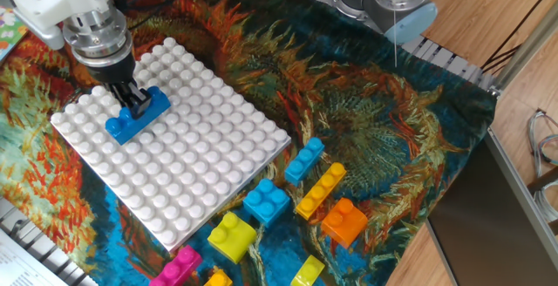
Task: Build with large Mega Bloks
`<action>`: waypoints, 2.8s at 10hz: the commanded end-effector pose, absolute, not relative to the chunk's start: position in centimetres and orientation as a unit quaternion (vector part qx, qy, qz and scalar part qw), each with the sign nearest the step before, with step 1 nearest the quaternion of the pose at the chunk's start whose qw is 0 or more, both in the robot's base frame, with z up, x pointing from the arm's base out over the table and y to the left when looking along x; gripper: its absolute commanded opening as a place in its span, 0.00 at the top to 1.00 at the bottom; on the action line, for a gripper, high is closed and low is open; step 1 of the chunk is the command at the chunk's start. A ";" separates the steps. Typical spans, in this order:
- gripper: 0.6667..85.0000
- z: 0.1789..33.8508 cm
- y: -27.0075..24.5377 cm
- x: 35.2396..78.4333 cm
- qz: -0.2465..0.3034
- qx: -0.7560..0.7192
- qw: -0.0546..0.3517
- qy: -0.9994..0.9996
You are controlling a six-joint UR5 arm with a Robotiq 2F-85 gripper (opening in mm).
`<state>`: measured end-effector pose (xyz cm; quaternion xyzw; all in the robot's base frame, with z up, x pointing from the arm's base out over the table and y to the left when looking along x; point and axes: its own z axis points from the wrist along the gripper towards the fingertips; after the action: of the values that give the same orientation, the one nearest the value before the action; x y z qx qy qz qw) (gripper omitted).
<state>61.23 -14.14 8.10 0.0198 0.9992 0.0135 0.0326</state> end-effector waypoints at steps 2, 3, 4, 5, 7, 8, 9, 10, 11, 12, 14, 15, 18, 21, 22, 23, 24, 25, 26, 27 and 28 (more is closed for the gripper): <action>0.99 8.1 -14.3 61.2 0.018 0.027 0.036 0.999; 0.99 8.1 -14.3 61.2 0.018 0.028 0.035 0.999; 0.99 8.1 -14.2 61.1 0.018 0.028 0.035 0.999; 0.99 8.2 -14.0 61.1 0.021 0.029 0.034 0.999; 0.99 8.2 -13.7 61.1 0.023 0.031 0.033 0.999; 0.99 8.2 -13.6 61.2 0.024 0.033 0.033 0.999; 0.99 8.2 -13.4 61.1 0.026 0.033 0.033 0.999; 0.99 8.2 -13.3 61.1 0.026 0.033 0.033 0.999; 0.99 8.1 -13.5 61.1 0.025 0.032 0.034 0.999; 0.99 8.1 -13.7 61.1 0.024 0.030 0.035 0.999; 0.99 8.0 -14.0 61.0 0.023 0.027 0.035 0.999; 0.99 7.9 -14.0 60.9 0.024 0.026 0.036 0.999; 0.99 8.0 -14.2 60.9 0.022 0.028 0.035 0.999; 0.99 7.7 -14.1 61.1 0.022 0.027 0.037 0.999; 0.99 7.6 -14.1 61.3 0.022 0.027 0.039 0.999; 0.99 7.4 -14.1 61.4 0.022 0.027 0.039 0.999; 0.99 7.4 -14.0 61.4 0.023 0.027 0.040 0.999; 0.99 7.4 -14.0 61.4 0.024 0.027 0.040 0.999; 0.99 7.4 -14.0 61.4 0.024 0.026 0.040 0.999; 0.99 7.3 -14.1 61.4 0.024 0.026 0.040 0.999; 0.99 7.3 -14.1 61.4 0.025 0.026 0.041 0.999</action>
<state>61.25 -14.19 7.27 0.0232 0.9989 0.0185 0.0373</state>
